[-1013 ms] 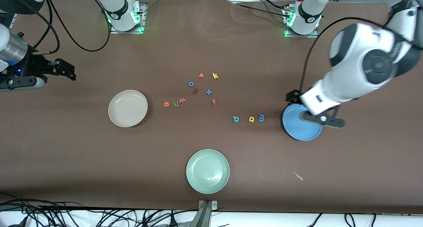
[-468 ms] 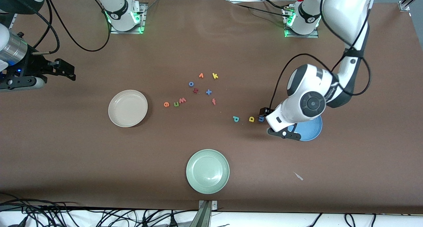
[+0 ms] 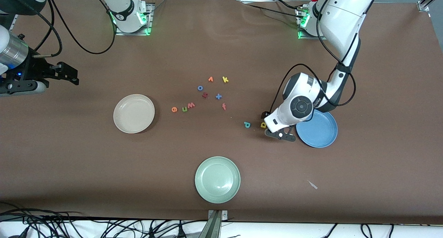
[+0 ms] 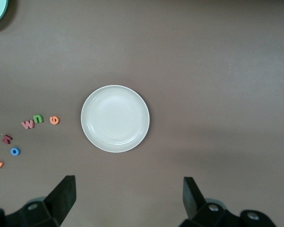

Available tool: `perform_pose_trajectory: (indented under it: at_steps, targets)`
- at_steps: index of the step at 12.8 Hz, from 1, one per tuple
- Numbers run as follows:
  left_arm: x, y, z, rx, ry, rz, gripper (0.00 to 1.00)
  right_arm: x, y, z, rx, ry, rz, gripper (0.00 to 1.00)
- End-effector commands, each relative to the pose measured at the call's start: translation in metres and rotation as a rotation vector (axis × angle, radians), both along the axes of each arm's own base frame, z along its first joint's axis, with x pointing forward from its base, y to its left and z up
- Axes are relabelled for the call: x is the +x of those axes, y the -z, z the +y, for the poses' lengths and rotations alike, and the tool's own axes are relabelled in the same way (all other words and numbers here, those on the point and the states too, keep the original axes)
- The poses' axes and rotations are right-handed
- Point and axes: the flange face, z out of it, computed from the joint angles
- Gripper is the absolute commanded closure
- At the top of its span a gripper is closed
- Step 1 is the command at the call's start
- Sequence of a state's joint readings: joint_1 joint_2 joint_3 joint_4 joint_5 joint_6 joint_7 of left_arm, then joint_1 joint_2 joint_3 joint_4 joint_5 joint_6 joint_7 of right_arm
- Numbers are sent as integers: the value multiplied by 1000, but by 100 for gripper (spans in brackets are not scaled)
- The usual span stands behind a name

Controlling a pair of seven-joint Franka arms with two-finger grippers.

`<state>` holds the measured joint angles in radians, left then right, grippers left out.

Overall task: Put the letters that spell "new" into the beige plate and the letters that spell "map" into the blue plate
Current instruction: 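Move the left gripper over the blue m and yellow d letters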

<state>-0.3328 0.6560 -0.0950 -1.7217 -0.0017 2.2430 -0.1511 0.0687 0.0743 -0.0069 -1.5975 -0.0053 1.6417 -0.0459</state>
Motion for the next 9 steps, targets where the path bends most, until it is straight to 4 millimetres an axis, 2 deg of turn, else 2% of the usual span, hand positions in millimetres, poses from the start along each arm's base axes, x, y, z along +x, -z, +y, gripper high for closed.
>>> perform_pose_trajectory:
  at_steps: [1, 3, 4, 7, 8, 9]
  targets:
    - [-1, 4, -3, 30, 33, -31, 15, 13, 22, 6, 2, -5, 34, 0]
    - [0, 10, -2, 33, 39, -34, 34, 14, 25, 12, 1, -31, 30, 0]
    - [1, 14, -3, 28, 43, -52, 37, 13, 28, 30, 8, -58, 34, 0]
    - [0, 20, -4, 25, 44, -55, 37, 30, 69, 72, 44, -85, 61, 0]
    - [0, 21, -4, 25, 44, -55, 40, 34, 83, 90, 41, -83, 56, 0]
    - [0, 22, -3, 27, 44, -52, 57, 41, 100, 104, 34, -64, 49, 0]
